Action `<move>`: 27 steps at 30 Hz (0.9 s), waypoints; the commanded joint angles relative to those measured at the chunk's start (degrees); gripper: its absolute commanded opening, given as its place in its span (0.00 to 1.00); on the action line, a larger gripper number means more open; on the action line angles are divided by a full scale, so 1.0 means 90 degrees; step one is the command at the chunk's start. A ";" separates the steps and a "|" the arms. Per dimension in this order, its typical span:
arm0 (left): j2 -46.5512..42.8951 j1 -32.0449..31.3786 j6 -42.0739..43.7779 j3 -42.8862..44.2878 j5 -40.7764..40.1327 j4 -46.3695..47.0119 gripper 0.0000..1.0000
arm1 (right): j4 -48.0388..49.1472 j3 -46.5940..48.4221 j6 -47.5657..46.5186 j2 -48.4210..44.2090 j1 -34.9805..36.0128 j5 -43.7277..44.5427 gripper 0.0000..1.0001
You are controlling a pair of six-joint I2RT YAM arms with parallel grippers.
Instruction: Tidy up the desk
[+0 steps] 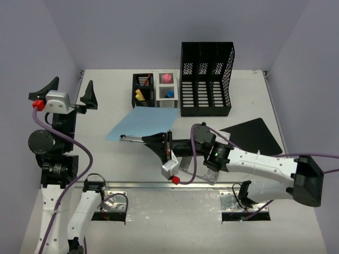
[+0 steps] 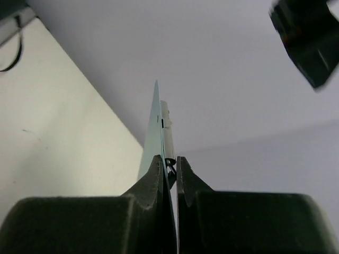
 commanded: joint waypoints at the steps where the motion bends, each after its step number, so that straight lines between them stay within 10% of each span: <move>1: 0.0192 -0.0032 -0.1090 0.0131 -0.1215 -0.0001 1.00 | -0.0872 0.0926 0.3120 -0.0541 -0.0030 0.2180 0.01; 9: 0.0397 -0.0042 -0.1736 0.0111 -0.0687 -0.0704 1.00 | -0.1791 0.2040 0.5794 -0.1197 -0.0137 0.5805 0.01; 15: 0.0455 -0.0042 -0.2058 -0.0084 -0.0658 -0.0607 1.00 | -0.2271 0.2919 0.7474 -0.1236 -0.1658 0.6335 0.01; 27: 0.0377 -0.0032 -0.2157 -0.0298 -0.0667 -0.0636 1.00 | -0.0591 0.4372 0.6811 0.0099 -0.2666 0.6491 0.01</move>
